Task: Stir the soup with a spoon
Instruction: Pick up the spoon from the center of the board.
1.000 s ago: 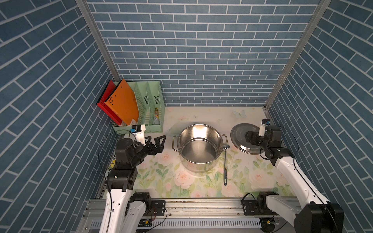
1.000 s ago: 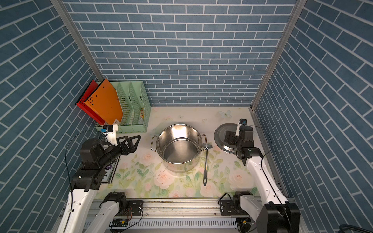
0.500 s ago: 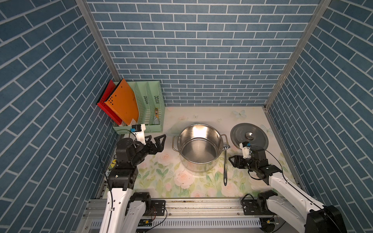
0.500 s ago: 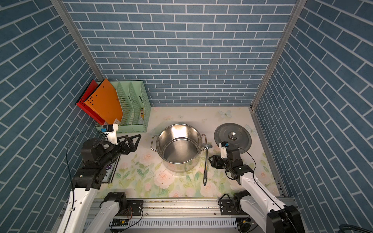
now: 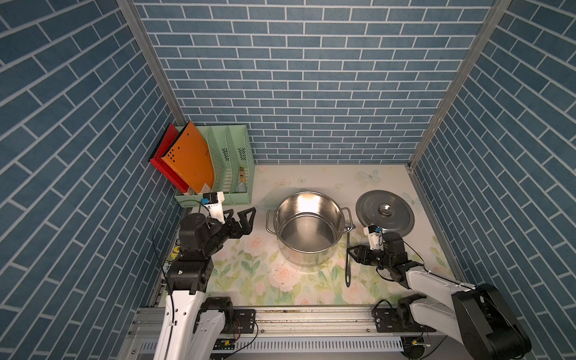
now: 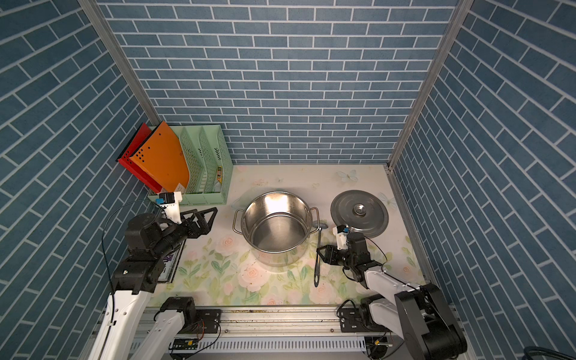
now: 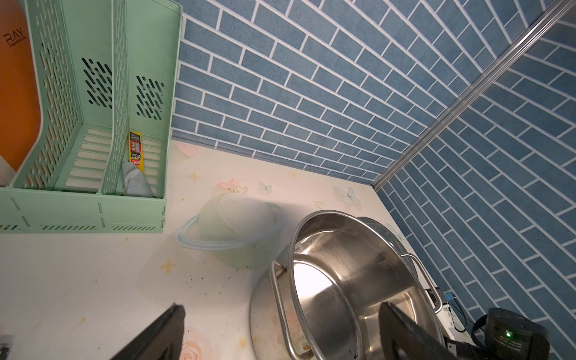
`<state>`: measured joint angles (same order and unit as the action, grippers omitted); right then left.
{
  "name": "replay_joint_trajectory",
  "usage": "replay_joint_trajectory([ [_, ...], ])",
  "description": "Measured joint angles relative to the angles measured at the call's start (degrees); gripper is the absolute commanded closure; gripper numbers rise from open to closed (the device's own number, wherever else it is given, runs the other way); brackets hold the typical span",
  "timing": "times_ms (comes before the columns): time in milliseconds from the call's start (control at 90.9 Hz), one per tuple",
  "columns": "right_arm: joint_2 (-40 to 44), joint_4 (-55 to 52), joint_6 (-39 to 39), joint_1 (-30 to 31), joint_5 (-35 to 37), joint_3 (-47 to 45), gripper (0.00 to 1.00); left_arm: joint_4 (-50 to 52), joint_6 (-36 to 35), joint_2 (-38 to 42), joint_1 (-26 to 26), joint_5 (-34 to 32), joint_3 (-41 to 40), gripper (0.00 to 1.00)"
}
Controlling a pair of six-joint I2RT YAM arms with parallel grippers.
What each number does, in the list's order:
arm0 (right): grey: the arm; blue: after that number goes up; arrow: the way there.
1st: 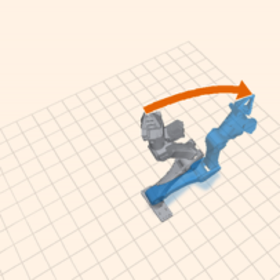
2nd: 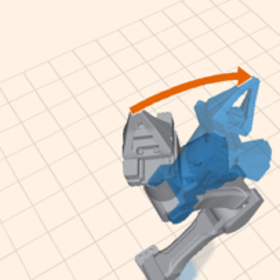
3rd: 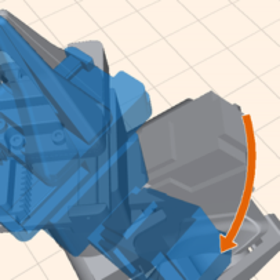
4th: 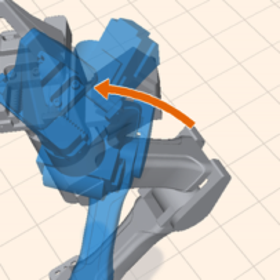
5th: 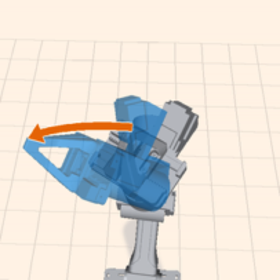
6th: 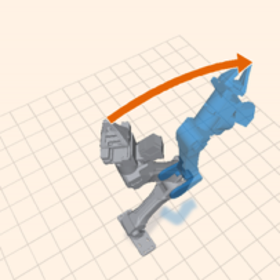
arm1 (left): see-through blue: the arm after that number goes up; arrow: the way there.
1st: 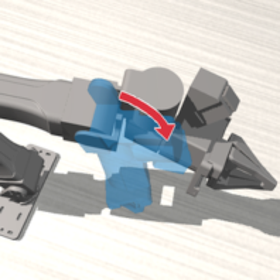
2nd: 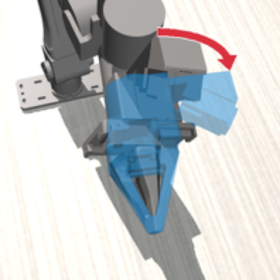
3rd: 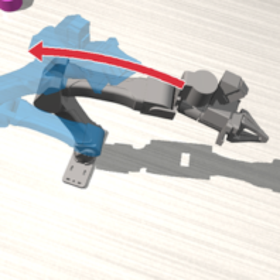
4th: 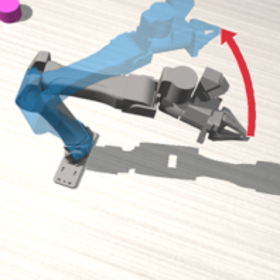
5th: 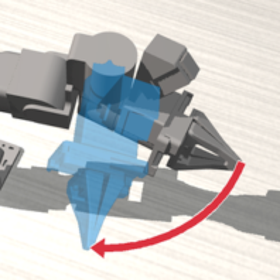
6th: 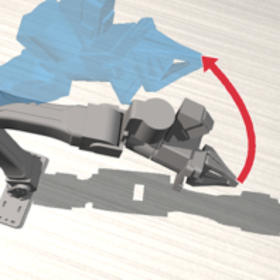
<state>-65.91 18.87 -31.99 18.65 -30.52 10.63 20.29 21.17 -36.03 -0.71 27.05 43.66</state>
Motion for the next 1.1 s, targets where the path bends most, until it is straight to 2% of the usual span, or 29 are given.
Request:
replay_joint_trajectory([
  [506, -9.0, 14.5, -3.2, 0.0, -3.9, -1.7, 0.66, 0.7, 0.0, 0.0, 0.0, -0.3, 0.1, 0.0],
  [770, -12.1, 19.2, -4.7, 0.0, -5.2, -2.2, 0.79, 1.3, 0.0, 0.0, 0.0, -0.3, 0.6, 0.0],
  [990, -15.5, 23.3, -5.7, 0.0, -6.0, -2.7, 0.84, 1.4, 0.0, 0.0, 0.0, -0.3, 0.8, 0.0],
  [1100, -17.0, 25.6, -6.2, 0.0, -6.7, -2.8, 0.9, 1.6, 0.0, 0.0, 0.0, -0.3, 0.9, 0.0],
])
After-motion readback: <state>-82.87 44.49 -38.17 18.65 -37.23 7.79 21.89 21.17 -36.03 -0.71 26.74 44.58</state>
